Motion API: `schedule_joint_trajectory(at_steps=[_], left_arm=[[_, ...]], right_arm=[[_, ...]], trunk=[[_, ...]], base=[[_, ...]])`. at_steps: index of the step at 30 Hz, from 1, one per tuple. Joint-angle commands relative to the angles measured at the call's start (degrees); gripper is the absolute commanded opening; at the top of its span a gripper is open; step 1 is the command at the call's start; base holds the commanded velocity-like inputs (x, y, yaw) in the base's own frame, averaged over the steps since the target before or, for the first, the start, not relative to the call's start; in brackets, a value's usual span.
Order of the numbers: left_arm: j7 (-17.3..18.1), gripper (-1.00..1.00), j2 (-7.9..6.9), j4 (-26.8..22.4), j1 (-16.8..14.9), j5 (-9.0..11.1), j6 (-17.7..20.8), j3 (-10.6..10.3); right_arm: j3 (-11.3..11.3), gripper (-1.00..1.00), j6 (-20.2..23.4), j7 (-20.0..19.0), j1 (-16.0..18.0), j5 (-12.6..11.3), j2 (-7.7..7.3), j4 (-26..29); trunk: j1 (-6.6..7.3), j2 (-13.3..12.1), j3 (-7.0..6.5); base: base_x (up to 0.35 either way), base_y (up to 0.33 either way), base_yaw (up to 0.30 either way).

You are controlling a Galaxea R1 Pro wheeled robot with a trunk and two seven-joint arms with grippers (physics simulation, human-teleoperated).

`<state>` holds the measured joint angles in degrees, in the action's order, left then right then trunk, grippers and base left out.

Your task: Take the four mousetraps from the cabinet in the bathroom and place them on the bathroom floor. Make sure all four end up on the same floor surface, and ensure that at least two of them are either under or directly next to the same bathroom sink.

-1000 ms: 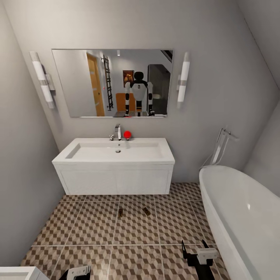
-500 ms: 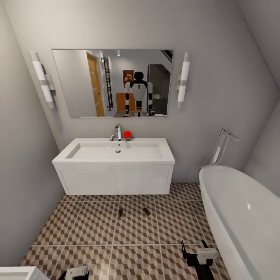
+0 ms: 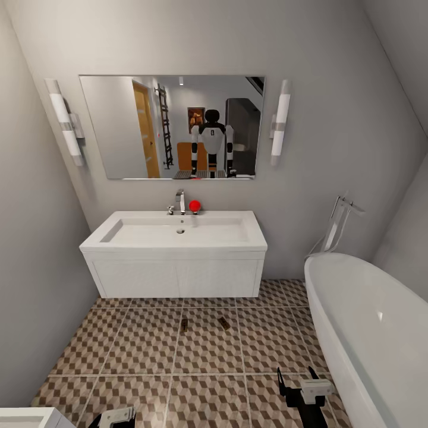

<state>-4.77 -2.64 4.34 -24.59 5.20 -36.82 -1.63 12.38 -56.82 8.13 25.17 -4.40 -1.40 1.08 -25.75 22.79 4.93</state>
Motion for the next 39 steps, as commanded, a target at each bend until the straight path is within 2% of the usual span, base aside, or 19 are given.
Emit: schedule_joint_trajectory(at_steps=[1, 11, 15, 20, 24, 30, 39], left_arm=[[0.16, 1.0, 0.01, 0.23, -0.11, 0.51, -0.35, -0.22], [0.16, 1.0, 0.01, 0.23, -0.11, 0.51, -0.35, -0.22], [0.34, 1.0, 1.17, 0.19, -0.11, 0.41, -0.35, -0.22], [0.32, 1.0, 0.72, 0.2, -0.11, 0.45, -0.35, -0.22], [0.25, 1.0, 0.23, 0.22, -0.11, 0.49, -0.35, -0.22], [0.21, 1.0, 0.05, 0.23, -0.11, 0.51, -0.34, -0.22], [0.2, 1.0, 0.01, 0.23, -0.11, 0.51, -0.31, -0.22]], right_arm=[[0.52, 1.0, -0.14, 0.13, 0.05, -0.43, 0.0, -0.03], [0.54, 1.0, -0.14, 0.13, 0.05, -0.43, 0.0, -0.03], [0.54, 1.0, 1.18, 0.02, 0.05, -0.24, 0.95, -0.06], [0.54, 1.0, 2.53, 0.09, 0.05, -0.25, 1.15, -0.08], [0.54, 1.0, 2.16, 0.22, 0.05, -0.25, 2.21, -0.1], [0.54, 1.0, 3.21, 0.29, 0.05, -0.26, 2.77, -0.11], [0.54, 1.0, 3.52, 0.31, 0.05, -0.26, 2.88, -0.11]], trunk=[[-0.04, 0.13, 0.13], [-0.04, 0.13, 0.13], [-0.04, 0.13, 0.13], [-0.04, 0.13, 0.13], [-0.04, 0.13, 0.13], [-0.04, 0.13, 0.13], [-0.04, 0.13, 0.13]], base=[[0.0, 0.0, 0.0], [0.0, 0.0, 0.0], [0.0, 0.0, 0.0], [0.0, 0.0, 0.0], [0.0, 0.0, 0.0], [-0.012, 0.0, 0.0], [-0.223, 0.0, 0.0]])
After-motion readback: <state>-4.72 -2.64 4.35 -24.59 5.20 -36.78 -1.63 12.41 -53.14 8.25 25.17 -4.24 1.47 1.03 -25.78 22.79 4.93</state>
